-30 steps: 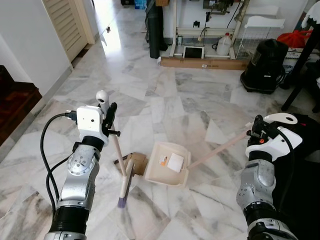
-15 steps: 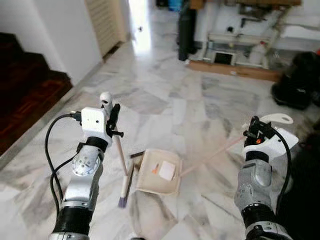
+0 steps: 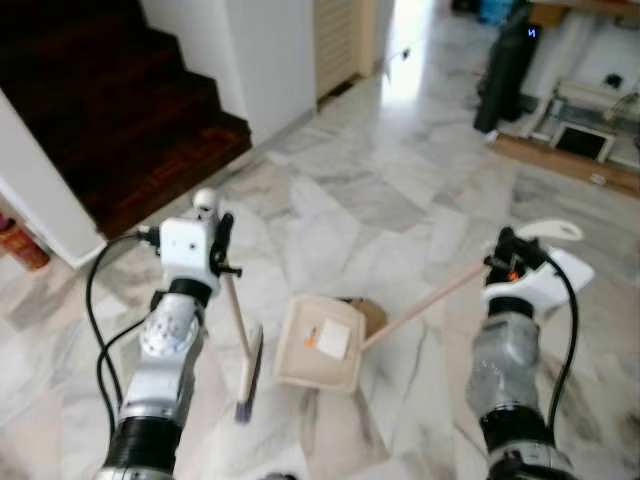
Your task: Sweep floor
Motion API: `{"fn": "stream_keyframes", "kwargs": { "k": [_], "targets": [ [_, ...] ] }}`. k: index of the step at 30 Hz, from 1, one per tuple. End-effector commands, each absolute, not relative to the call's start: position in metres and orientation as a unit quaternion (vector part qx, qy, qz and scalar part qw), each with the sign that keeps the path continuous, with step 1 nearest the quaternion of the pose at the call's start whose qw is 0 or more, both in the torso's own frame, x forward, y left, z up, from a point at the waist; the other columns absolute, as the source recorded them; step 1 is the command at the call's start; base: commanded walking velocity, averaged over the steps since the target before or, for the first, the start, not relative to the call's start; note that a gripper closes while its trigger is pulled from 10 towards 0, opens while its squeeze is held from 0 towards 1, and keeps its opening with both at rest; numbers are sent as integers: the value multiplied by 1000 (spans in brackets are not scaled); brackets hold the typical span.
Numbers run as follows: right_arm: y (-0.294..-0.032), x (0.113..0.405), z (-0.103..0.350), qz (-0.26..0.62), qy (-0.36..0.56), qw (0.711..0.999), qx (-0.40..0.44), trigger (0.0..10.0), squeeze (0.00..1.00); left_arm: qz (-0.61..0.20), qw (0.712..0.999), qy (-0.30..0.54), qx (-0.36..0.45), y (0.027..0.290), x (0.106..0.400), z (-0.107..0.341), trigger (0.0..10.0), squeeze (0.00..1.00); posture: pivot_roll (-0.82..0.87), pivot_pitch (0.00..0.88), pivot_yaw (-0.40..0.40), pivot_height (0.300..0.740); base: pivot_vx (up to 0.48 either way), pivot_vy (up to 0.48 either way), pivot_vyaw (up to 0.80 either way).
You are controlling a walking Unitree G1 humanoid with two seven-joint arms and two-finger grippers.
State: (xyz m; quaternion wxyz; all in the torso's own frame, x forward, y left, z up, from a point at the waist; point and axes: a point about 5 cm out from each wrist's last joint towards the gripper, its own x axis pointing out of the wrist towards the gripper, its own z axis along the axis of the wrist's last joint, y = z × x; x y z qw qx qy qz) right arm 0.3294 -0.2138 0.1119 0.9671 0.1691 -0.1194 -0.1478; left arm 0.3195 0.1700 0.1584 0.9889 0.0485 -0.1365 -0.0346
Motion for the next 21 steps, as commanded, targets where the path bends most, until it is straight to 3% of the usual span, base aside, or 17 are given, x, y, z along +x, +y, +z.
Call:
{"fn": "stream_keyframes", "kwargs": {
  "k": [1, 16, 21],
  "targets": [
    [-217, 331, 124, -151, -145, 962, 176, 10000, 0, -33, 986, -152, 63, 170, 322, 166, 10000, 0, 53, 22, 54, 740, 0, 0, 800],
    [-218, 330, 122, -149, -134, 963, 178, 10000, 0, -9, 992, -112, 51, 178, 317, 142, 10000, 0, 45, 41, 48, 740, 0, 0, 763],
    [-217, 331, 121, -142, -128, 964, 184, 10000, 0, -8, 992, -115, 48, 177, 316, 142, 10000, 0, 43, 44, 46, 740, 0, 0, 0]
  ]
}}
